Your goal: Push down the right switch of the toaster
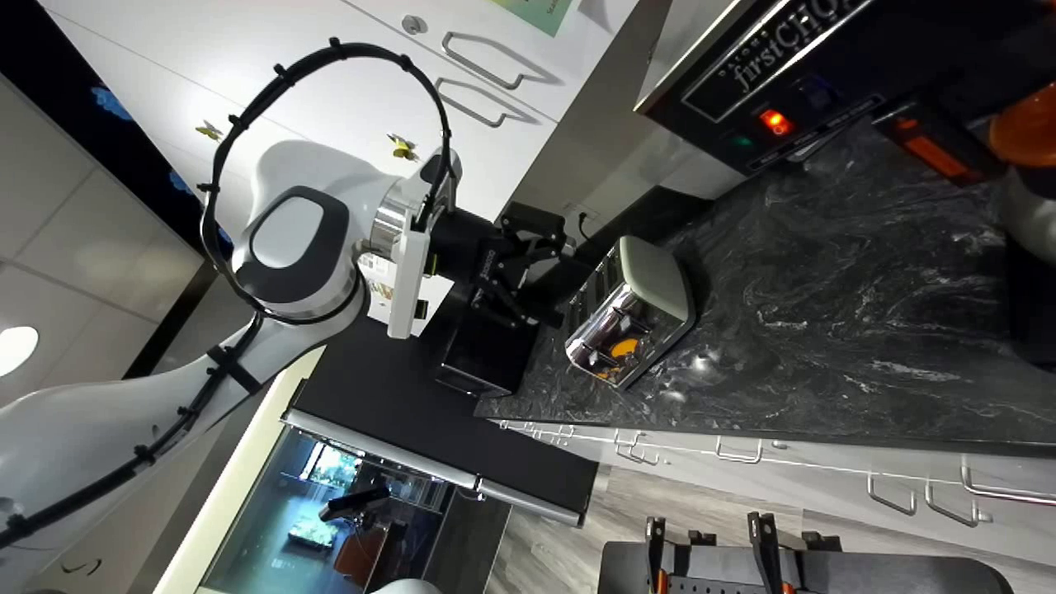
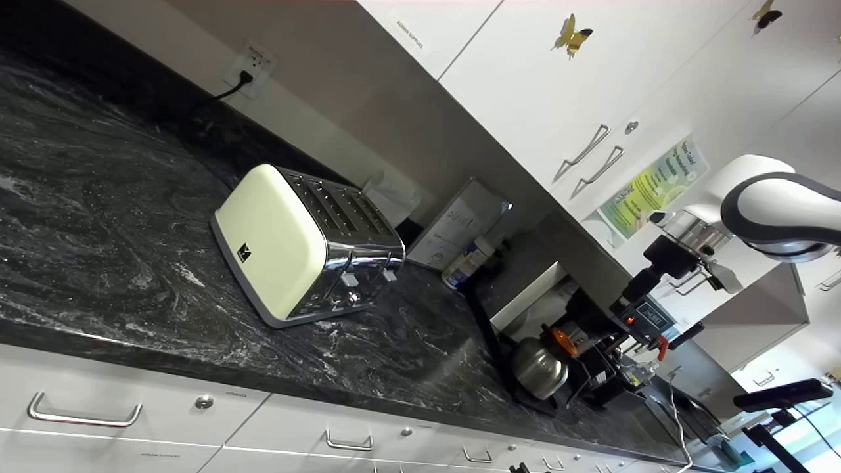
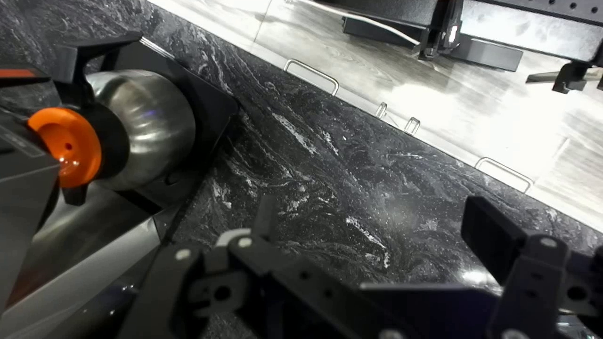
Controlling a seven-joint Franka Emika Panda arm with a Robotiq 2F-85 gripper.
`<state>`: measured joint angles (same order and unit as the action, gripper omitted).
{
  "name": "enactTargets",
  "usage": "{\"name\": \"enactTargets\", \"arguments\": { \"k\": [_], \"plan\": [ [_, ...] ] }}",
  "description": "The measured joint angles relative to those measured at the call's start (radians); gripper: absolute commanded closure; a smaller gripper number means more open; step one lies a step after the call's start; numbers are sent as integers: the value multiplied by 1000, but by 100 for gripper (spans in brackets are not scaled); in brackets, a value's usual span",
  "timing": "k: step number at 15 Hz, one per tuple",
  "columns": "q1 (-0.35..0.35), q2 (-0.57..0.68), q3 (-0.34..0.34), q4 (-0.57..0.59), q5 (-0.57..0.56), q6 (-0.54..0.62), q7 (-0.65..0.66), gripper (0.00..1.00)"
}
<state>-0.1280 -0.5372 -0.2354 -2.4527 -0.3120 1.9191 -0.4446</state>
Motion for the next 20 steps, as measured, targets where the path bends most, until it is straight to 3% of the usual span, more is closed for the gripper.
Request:
{"name": "enactTargets", "arguments": {
  "k": [5,10,14,20],
  "plan": [
    [87,-3,28,-23,82,132,-4,0],
    [168,13,106,-74,217,309,69,0],
    [207,66,177,-81,298,384,179,0],
    [225,199,263,-55,329,480,298,0]
  ]
}}
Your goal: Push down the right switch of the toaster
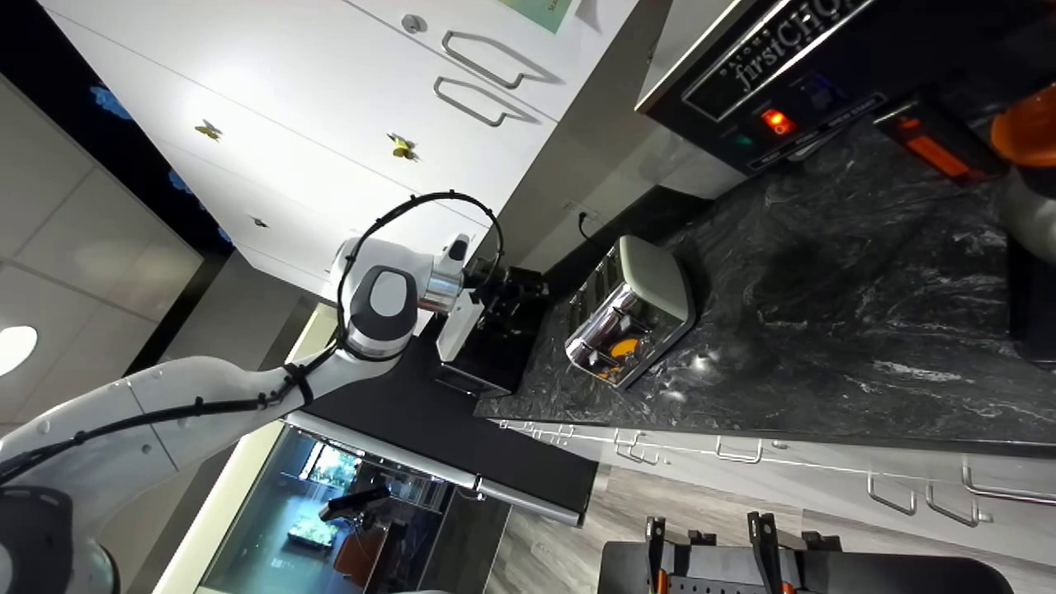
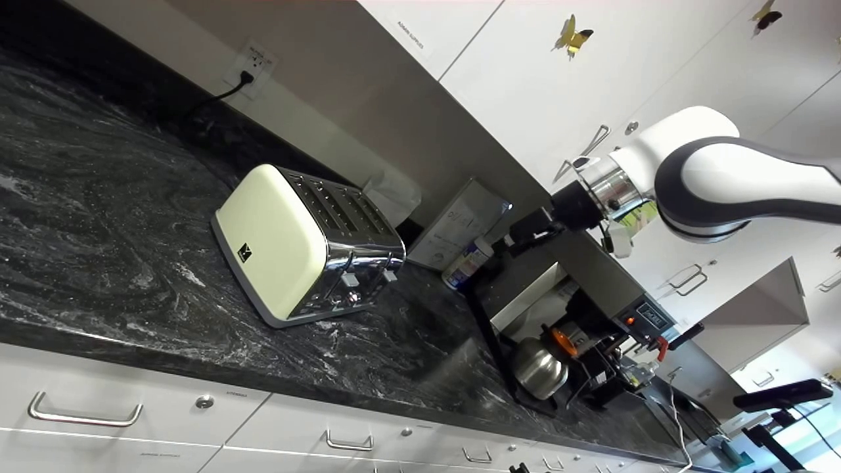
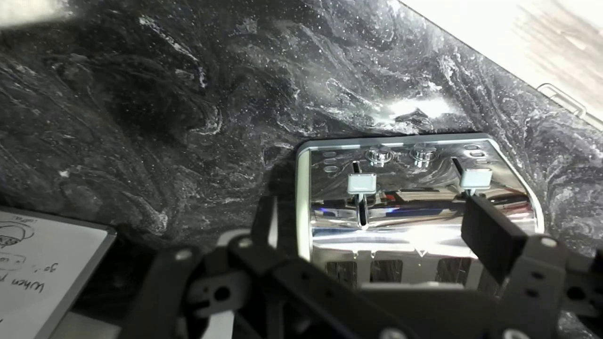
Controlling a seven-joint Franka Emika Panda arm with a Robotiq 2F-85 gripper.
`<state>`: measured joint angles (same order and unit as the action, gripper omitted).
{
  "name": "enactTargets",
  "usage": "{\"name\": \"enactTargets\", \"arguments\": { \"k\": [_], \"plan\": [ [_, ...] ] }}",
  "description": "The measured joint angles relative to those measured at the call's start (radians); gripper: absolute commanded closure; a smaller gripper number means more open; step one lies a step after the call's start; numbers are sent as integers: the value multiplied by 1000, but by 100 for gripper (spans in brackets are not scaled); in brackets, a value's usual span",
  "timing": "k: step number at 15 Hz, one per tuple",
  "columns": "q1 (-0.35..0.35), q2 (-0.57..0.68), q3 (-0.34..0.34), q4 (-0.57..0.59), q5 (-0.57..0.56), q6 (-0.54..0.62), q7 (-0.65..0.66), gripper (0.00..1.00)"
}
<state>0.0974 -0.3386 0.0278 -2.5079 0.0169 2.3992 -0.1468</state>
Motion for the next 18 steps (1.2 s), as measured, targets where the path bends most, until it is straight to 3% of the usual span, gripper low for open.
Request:
{"name": "enactTargets", "arguments": {
  "k": [4,10,11,13,18],
  "plan": [
    [18,67,20,29,0,1,-1,0],
    [17,72,20,34,-4,1,-1,0],
    [17,73,20,34,-6,3,1,25],
    [17,78,23,35,-10,25,17,34],
    [15,124,45,38,-50,127,99,73]
  ]
}}
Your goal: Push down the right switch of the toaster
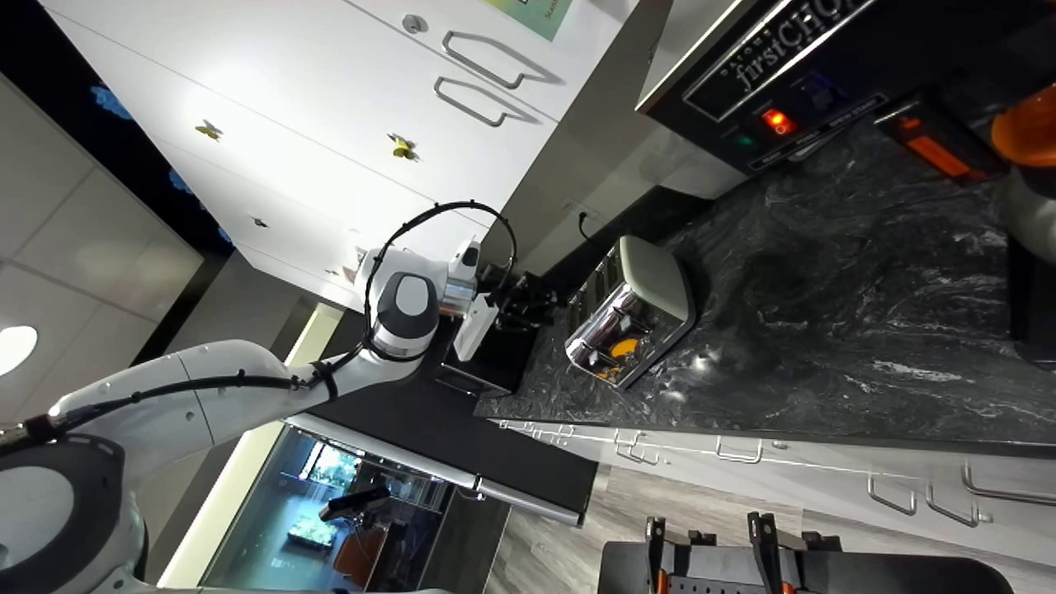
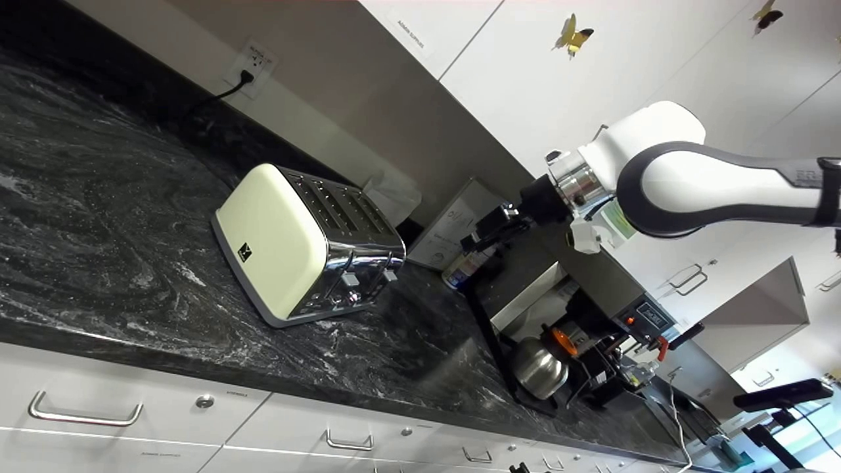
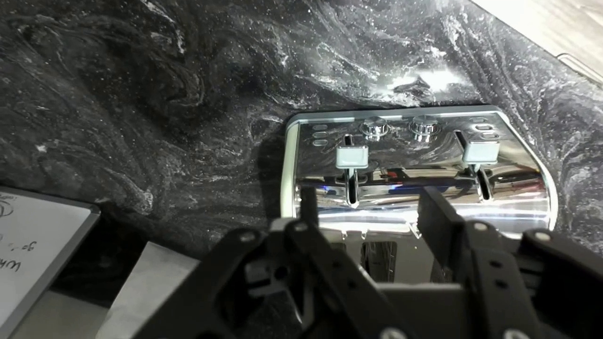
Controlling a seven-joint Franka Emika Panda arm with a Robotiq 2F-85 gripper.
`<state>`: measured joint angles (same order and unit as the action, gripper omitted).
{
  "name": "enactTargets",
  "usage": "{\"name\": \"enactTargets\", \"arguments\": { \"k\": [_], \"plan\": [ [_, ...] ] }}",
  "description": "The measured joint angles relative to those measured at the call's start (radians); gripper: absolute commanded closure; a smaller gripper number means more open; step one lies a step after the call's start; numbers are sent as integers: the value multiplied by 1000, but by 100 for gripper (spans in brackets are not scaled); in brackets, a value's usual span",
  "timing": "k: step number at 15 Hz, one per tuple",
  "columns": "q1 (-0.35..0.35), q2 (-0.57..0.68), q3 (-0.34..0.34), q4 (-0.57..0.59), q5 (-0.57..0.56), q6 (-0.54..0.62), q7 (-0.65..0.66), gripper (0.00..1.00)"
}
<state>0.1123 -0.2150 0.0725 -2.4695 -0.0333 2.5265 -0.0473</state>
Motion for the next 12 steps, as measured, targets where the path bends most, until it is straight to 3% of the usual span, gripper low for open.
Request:
{"name": "enactTargets", "arguments": {
  "k": [4,12],
  "plan": [
    [-5,61,12,23,-66,30,79,100],
    [-6,198,24,65,-122,112,164,100]
  ]
}}
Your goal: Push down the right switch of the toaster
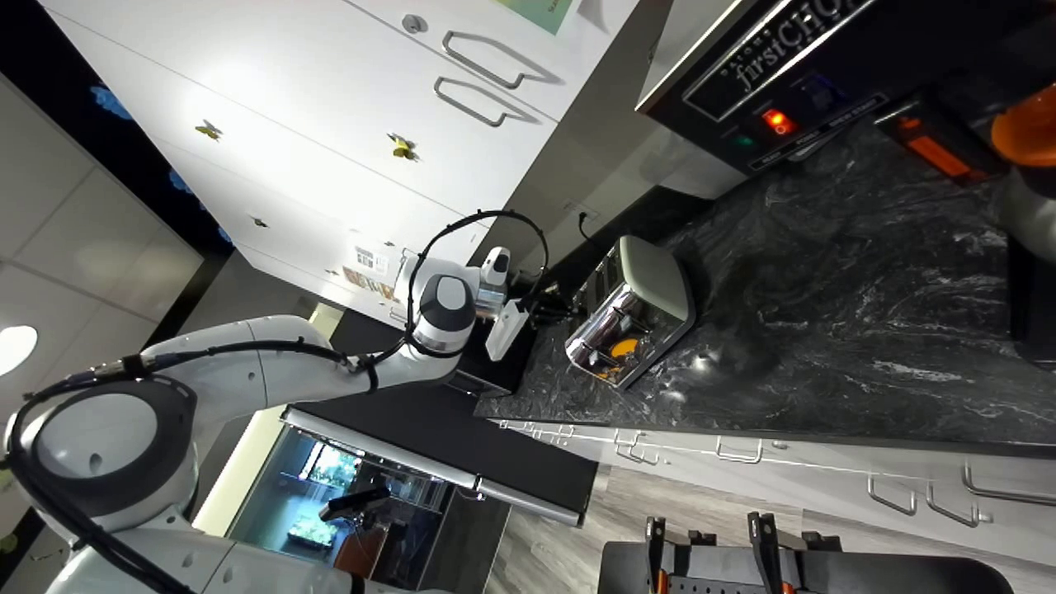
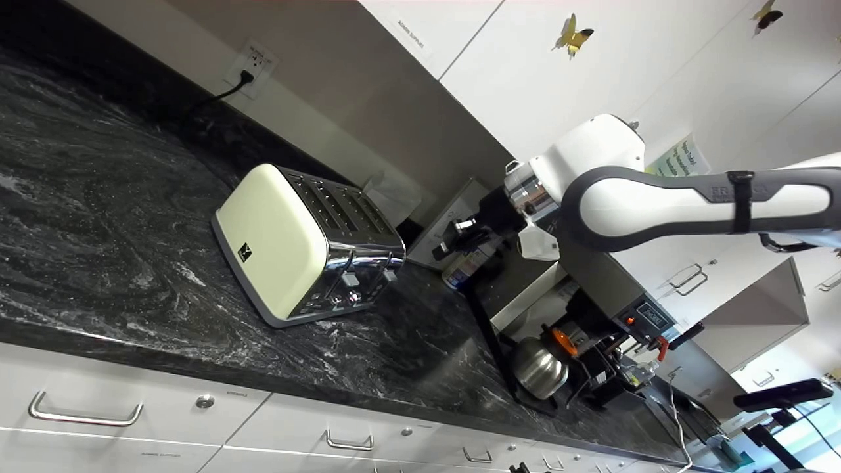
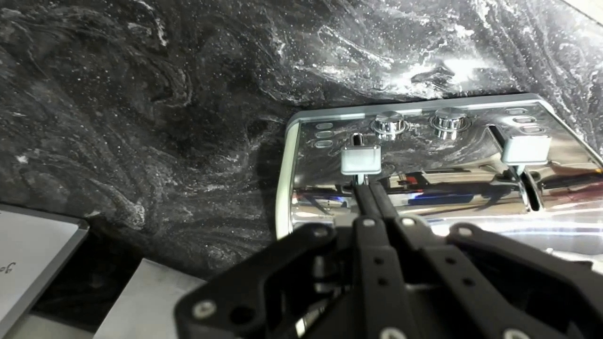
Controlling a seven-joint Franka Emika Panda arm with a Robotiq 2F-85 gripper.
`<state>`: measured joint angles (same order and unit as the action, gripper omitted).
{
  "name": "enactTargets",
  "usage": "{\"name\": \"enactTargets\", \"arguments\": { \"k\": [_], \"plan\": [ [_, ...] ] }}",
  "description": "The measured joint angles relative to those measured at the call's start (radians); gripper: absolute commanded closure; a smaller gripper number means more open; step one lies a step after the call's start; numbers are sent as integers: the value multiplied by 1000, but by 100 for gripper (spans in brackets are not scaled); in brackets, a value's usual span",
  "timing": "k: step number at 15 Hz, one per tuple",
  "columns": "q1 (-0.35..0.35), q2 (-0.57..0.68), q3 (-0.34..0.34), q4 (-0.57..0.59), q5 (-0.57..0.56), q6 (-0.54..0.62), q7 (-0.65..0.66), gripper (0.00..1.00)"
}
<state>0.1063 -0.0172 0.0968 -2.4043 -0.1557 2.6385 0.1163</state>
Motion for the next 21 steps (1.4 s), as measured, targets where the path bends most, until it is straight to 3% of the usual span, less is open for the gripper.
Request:
{"name": "enactTargets", "arguments": {
  "k": [21],
  "plan": [
    [11,296,-18,145,-3,79,2,100]
  ]
}}
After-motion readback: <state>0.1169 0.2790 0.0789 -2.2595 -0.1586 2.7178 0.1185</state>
